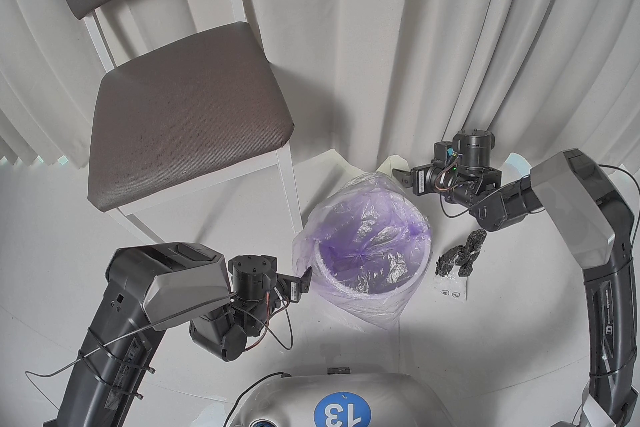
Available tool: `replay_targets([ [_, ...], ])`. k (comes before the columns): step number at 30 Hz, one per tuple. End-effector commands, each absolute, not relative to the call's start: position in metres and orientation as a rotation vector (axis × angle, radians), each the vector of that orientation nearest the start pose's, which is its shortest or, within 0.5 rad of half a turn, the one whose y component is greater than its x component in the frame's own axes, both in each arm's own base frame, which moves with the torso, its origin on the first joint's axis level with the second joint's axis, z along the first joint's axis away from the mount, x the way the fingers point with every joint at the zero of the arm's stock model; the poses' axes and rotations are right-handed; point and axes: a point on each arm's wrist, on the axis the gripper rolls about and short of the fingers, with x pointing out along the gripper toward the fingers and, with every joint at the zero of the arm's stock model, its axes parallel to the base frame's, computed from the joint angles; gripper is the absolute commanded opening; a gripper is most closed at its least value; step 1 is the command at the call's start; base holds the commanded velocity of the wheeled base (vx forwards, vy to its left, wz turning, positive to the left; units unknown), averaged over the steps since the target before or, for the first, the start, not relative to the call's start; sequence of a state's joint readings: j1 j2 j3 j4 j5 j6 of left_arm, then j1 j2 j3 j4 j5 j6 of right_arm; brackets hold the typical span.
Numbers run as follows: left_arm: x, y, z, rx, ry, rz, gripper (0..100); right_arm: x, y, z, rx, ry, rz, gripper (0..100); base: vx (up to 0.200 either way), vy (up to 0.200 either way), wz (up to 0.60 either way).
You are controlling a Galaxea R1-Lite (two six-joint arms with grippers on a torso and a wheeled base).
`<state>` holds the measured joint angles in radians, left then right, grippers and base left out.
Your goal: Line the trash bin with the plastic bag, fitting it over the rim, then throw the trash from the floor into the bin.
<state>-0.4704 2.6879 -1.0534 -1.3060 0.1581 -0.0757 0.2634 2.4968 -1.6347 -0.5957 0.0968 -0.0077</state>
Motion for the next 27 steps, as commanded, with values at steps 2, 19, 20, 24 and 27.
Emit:
replay_targets([
  [2,0.385,-0.192,-0.081,0.027,0.328,-0.298,100,0.494,0.143,0.054,-0.030,0.290,0.386,100,0.000,0.000,0.00],
  [19,0.382,-0.195,-0.082,0.029,0.309,-0.304,100,0.516,0.145,0.040,-0.031,0.308,0.382,100,0.000,0.000,0.00],
  [20,0.381,-0.196,-0.082,0.029,0.309,-0.305,100,0.517,0.144,0.040,-0.032,0.319,0.380,100,0.000,0.000,0.00],
  [24,0.381,-0.196,-0.082,0.029,0.310,-0.305,100,0.520,0.139,0.038,-0.034,0.351,0.371,100,0.000,0.000,0.00],
  [27,0.381,-0.196,-0.082,0.030,0.310,-0.304,100,0.522,0.135,0.037,-0.034,0.372,0.367,100,0.000,0.000,0.00],
])
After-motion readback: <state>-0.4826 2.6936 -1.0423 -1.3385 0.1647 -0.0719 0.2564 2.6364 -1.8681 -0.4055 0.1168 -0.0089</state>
